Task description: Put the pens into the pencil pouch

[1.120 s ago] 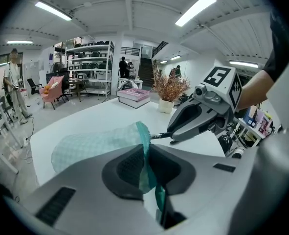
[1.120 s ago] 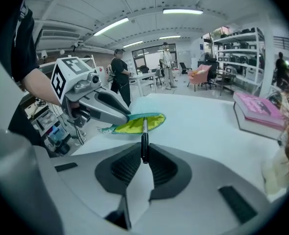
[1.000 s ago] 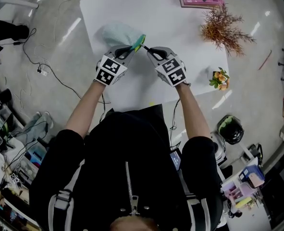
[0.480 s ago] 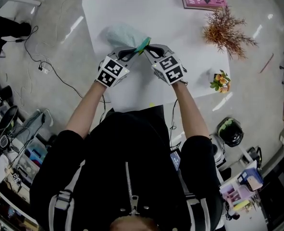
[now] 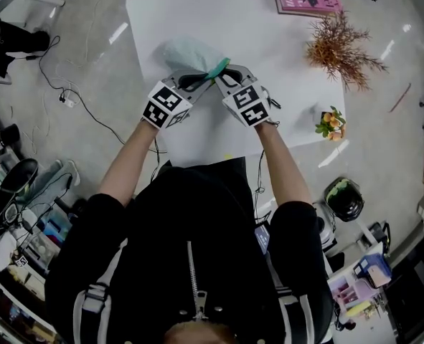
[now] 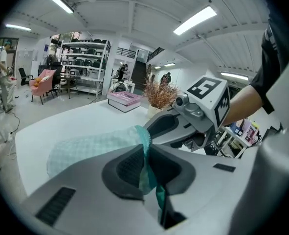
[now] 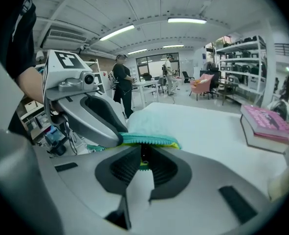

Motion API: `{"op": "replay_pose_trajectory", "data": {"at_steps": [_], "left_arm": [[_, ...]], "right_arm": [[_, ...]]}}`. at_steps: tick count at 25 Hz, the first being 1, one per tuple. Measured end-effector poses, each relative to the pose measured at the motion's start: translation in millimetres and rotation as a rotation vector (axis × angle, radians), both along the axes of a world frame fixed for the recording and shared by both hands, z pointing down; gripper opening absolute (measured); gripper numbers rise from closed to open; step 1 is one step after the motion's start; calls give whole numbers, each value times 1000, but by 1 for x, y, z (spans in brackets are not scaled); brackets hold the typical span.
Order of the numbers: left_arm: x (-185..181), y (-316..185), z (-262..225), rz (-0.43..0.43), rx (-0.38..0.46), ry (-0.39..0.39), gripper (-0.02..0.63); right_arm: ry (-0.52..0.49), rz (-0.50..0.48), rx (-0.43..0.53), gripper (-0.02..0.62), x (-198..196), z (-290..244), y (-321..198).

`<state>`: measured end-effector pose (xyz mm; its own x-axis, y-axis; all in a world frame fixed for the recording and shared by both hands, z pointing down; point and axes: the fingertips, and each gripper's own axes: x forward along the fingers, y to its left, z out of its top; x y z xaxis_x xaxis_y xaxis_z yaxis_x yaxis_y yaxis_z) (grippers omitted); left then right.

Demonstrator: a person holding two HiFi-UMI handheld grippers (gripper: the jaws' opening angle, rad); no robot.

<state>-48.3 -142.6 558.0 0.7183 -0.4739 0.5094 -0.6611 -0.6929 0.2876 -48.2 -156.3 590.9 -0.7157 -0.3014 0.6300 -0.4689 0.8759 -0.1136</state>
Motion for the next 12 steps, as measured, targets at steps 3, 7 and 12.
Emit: {"op": "replay_pose_trajectory", "data": {"at_steps": [3,7,12], "left_arm": [[2,1,-4,-2,-15,36,54],[2,0,-11,-13,-38,112,52],[-3,-4,-11,-38,-35,108,54]], "right_arm": [[9,-10,25,60,-2,0,1],[12,-2,35,58,-3,4,0],[13,13,27,68,-2,9,1]]}}
